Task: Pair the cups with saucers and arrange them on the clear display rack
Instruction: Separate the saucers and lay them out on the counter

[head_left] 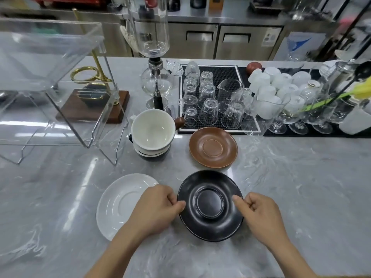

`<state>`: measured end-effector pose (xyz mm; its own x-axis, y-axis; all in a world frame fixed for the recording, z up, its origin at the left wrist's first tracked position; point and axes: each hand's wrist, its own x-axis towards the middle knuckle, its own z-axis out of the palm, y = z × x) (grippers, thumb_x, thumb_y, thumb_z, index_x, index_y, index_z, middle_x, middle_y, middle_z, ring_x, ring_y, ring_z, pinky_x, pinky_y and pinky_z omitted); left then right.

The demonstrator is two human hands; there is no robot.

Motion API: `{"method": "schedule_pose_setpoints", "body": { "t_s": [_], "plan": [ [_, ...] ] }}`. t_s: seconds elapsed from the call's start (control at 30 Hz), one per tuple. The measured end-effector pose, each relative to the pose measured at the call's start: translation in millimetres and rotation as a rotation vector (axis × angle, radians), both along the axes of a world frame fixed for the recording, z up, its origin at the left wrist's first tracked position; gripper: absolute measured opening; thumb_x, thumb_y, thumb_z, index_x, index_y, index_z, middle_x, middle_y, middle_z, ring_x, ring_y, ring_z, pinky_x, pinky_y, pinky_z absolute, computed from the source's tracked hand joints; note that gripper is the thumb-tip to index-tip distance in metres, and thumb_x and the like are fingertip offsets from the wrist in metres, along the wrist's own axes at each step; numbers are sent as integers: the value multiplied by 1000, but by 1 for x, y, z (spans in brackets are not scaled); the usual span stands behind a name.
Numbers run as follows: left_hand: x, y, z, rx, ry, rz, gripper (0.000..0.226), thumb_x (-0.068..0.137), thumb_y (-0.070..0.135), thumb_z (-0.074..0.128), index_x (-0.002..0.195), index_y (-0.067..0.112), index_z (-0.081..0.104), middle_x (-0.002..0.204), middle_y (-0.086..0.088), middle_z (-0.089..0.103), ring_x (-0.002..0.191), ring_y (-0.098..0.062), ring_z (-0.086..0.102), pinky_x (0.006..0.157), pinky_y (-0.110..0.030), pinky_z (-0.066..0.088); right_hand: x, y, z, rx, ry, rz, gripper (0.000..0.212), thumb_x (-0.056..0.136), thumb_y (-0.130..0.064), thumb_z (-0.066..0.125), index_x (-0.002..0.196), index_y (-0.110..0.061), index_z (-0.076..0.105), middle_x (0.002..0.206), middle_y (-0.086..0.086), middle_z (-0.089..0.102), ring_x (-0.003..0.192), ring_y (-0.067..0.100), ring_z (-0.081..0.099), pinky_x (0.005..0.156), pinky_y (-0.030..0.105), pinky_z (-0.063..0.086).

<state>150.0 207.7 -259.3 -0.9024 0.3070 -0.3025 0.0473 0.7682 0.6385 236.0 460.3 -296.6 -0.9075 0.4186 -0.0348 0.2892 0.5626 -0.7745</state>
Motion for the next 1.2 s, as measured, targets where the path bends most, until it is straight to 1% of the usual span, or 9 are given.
{"method": "schedule_pose_setpoints", "body": {
  "t_s": [0.07,0.17,0.27,0.33,0.5,0.7,0.9,1.07,1.2],
  "plan": [
    [-1,7,2,-30,-4,-20,29,81,35,73,64,14,62,54,2,66,47,-3,53,52,-23,43,3,5,-1,2,-6,-15,51,84,-29,76,49,-19,39,42,-8,36,43,7,35,46,19,29],
    [-2,16,3,-55,-4,-54,29,82,32,72,67,8,64,59,-5,72,43,-6,57,51,-22,46,5,11,-2,23,-22,-22,51,84,-29,76,48,-19,41,41,-8,37,44,7,37,48,19,32],
    [-2,23,2,-83,-5,-82,29,84,29,71,69,5,65,59,-9,73,54,-16,67,62,-32,56,6,15,-3,50,-40,-21,52,84,-31,76,48,-20,40,41,-8,41,44,7,40,47,19,32],
    [-2,25,1,-96,-18,-89,29,84,29,71,69,5,65,58,-9,73,57,-19,70,66,-36,59,6,17,-3,60,-49,-23,52,84,-32,76,48,-21,40,42,-9,43,44,6,40,46,19,30],
    [-4,29,-3,-97,-60,-101,29,85,28,70,64,13,59,55,-10,73,44,-14,68,57,-27,57,5,19,-5,83,-66,-28,52,83,-33,76,48,-22,40,40,-9,44,44,7,43,49,27,33],
    [-6,31,-8,-98,-93,-123,30,87,27,68,63,17,55,50,-8,72,38,-14,66,50,-18,51,0,20,-5,145,-89,-25,52,84,-36,75,48,-22,40,39,-6,40,42,8,40,49,30,36],
    [-5,36,-11,-81,-107,-114,30,88,27,68,63,17,55,53,-12,73,41,-17,68,56,-26,57,0,23,-6,168,-109,-29,50,84,-35,74,49,-21,42,41,-6,41,43,10,42,49,28,35],
    [-3,36,-10,-50,-136,-118,29,88,22,66,62,16,56,50,-9,72,41,-22,69,51,-23,58,2,24,-8,154,-129,-30,50,85,-37,74,49,-22,42,40,-6,41,43,7,41,48,23,34],
    [-3,36,-10,-38,-138,-114,29,88,21,66,61,15,57,49,-10,71,39,-20,67,50,-25,58,3,23,-8,151,-141,-29,49,85,-37,73,51,-18,44,43,-6,43,44,9,42,50,25,35]
  ]
}}
